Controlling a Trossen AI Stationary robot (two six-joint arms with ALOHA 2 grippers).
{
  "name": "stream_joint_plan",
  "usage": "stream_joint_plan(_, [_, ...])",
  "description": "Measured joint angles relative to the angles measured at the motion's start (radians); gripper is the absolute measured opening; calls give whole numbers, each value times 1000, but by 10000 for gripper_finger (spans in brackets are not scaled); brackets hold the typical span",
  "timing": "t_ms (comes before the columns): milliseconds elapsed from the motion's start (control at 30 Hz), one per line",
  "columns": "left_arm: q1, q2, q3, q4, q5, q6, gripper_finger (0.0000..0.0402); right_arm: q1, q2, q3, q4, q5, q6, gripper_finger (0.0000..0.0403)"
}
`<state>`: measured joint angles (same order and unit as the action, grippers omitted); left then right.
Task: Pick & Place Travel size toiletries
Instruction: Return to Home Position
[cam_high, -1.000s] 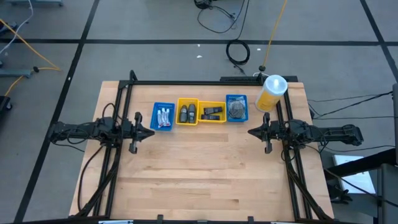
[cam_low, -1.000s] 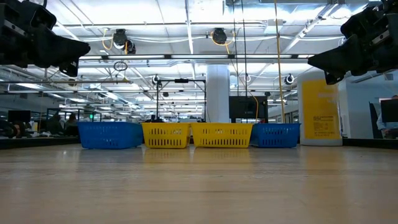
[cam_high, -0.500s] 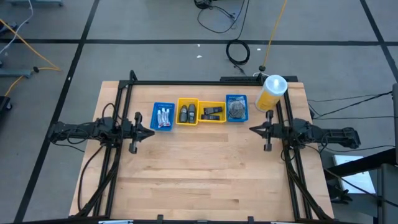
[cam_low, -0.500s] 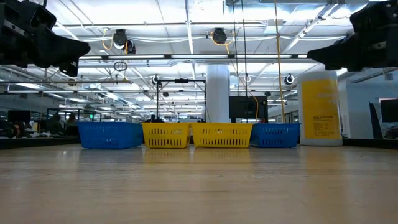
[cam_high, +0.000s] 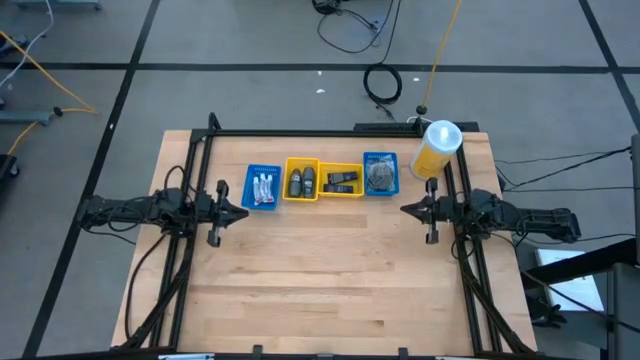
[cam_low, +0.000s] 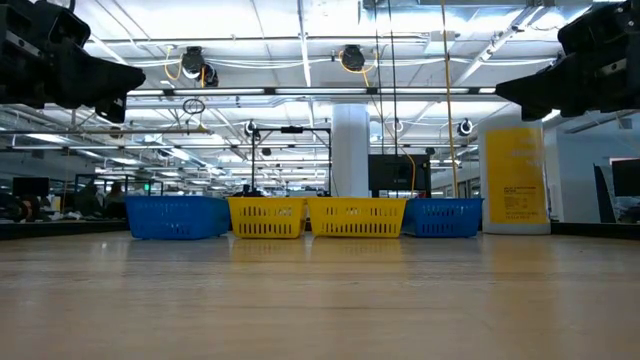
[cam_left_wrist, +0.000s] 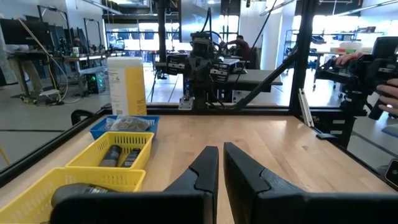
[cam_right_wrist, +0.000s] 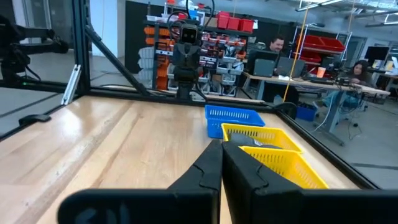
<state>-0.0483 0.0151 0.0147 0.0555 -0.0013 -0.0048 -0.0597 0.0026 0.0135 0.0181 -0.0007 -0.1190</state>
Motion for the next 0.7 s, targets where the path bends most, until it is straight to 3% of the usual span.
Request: stream_joint_plan(700, [0,0,0,0,0,0,24,0,4,0,30,-1,2,1])
